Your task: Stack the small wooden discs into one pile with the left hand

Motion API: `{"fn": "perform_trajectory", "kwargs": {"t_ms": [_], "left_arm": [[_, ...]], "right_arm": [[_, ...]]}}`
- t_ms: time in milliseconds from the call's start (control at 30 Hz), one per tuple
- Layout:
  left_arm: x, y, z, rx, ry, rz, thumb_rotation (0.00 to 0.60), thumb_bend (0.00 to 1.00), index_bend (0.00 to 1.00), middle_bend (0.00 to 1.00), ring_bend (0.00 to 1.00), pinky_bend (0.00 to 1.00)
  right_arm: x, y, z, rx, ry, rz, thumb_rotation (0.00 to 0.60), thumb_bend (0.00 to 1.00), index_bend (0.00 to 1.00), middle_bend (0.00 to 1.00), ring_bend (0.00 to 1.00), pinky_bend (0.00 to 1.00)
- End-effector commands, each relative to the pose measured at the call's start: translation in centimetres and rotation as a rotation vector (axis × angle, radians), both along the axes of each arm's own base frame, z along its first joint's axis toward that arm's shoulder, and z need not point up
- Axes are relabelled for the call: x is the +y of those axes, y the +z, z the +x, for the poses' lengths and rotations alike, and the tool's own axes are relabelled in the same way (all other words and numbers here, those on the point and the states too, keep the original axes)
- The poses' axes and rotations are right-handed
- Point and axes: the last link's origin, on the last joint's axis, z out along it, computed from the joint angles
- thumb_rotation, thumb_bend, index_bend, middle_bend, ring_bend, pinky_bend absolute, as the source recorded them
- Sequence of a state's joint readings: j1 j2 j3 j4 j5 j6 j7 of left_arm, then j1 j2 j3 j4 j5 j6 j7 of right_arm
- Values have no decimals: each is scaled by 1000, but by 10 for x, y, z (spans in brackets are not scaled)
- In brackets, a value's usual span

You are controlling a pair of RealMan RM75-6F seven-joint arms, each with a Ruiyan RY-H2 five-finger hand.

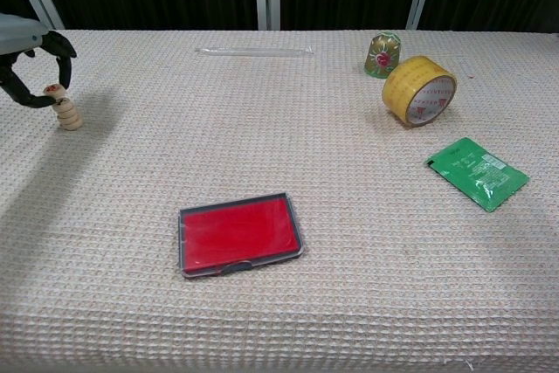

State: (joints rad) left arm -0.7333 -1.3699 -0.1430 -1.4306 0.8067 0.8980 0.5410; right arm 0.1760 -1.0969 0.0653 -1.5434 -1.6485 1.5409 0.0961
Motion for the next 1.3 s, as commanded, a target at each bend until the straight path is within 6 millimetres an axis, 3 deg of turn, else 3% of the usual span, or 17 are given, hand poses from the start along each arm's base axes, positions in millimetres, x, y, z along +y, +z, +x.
{"fn": "perform_trajectory", "kwargs": {"t_ms": [33, 1300], "left_arm": [[0, -2, 0, 3, 3, -6, 600, 398, 486, 135, 120, 198], [4, -6, -4, 20, 35, -17, 600, 353, 414, 130, 120, 198]], "right_arm": [[0, 0, 0, 1, -1, 1, 600, 230, 259, 272, 44, 124], [-1, 1, -2, -2, -13, -5, 600, 231, 262, 281, 43, 123]]}}
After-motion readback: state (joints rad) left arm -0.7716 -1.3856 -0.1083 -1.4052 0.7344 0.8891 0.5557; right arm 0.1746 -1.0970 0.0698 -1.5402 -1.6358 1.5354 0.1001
